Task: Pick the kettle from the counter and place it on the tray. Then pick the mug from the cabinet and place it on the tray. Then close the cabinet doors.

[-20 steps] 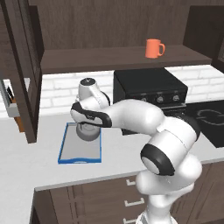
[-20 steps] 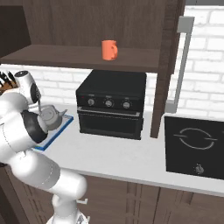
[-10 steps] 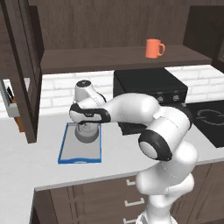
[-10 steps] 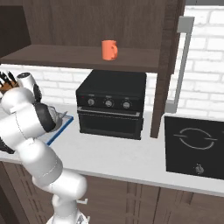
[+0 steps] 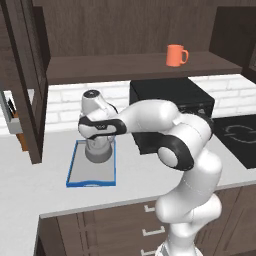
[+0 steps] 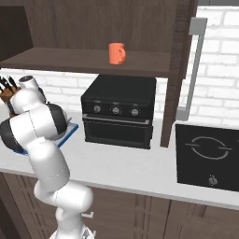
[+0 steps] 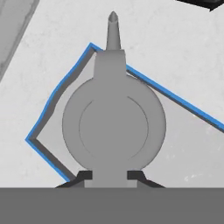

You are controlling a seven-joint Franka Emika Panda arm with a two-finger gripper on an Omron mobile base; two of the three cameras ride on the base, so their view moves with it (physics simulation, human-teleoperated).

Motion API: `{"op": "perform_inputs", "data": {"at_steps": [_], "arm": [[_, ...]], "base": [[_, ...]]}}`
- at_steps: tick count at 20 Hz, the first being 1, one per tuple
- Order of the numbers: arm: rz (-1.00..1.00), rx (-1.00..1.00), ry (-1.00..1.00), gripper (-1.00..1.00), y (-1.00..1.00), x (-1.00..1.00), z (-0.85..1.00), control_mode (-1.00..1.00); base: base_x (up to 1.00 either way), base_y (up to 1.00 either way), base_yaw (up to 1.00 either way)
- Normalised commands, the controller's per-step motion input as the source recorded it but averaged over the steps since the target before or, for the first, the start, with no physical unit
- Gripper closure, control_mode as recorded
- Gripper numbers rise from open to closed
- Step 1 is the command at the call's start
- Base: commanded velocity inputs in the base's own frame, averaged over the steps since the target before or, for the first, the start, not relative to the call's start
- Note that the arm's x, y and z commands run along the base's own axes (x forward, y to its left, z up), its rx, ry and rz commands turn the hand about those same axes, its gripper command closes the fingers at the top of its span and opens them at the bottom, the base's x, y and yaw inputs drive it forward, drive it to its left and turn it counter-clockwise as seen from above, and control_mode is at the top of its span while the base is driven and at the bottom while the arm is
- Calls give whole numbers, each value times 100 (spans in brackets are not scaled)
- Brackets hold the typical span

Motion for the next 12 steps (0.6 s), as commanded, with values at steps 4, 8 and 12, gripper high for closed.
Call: {"op": "perform_inputs", "data": {"at_steps": [4,8,12], "arm": [[0,0,0,100,8,21,-18,-100],[0,0,0,100,1,11,-24,-100],[1,-3,0,-100,0,5,-26,-100]], "base": [[0,0,0],[0,0,0],[0,0,0]]}}
